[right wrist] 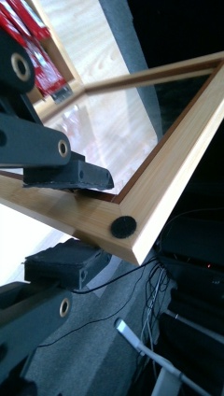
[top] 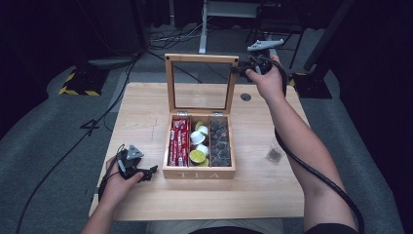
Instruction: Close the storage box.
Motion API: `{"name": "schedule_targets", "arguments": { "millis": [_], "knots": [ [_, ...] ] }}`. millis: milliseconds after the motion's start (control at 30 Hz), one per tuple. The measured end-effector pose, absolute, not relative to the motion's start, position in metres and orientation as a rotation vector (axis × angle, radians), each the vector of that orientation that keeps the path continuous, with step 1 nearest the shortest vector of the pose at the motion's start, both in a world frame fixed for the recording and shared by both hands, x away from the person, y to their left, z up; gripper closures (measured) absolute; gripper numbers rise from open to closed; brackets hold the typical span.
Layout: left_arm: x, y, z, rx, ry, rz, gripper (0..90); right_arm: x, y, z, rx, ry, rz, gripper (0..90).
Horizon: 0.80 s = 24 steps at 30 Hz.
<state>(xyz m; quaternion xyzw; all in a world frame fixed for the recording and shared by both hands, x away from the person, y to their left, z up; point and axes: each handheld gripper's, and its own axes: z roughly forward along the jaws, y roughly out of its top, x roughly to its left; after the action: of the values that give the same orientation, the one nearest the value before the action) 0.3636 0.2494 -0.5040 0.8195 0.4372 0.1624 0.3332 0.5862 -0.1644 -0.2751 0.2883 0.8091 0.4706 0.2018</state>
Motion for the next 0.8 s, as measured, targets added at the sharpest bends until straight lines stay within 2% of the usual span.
{"name": "schedule_targets", "arguments": {
  "millis": [500,800],
  "knots": [
    [0.364,0.249,-0.504,2.139,1.146,0.426,14.7,0.534,-0.171,-0.269,0.738,2.320,1.315,66.5],
    [0.364,0.248,-0.504,2.136,1.151,0.427,14.7,0.504,-0.172,-0.273,0.700,2.357,1.301,64.9]
  ]
}}
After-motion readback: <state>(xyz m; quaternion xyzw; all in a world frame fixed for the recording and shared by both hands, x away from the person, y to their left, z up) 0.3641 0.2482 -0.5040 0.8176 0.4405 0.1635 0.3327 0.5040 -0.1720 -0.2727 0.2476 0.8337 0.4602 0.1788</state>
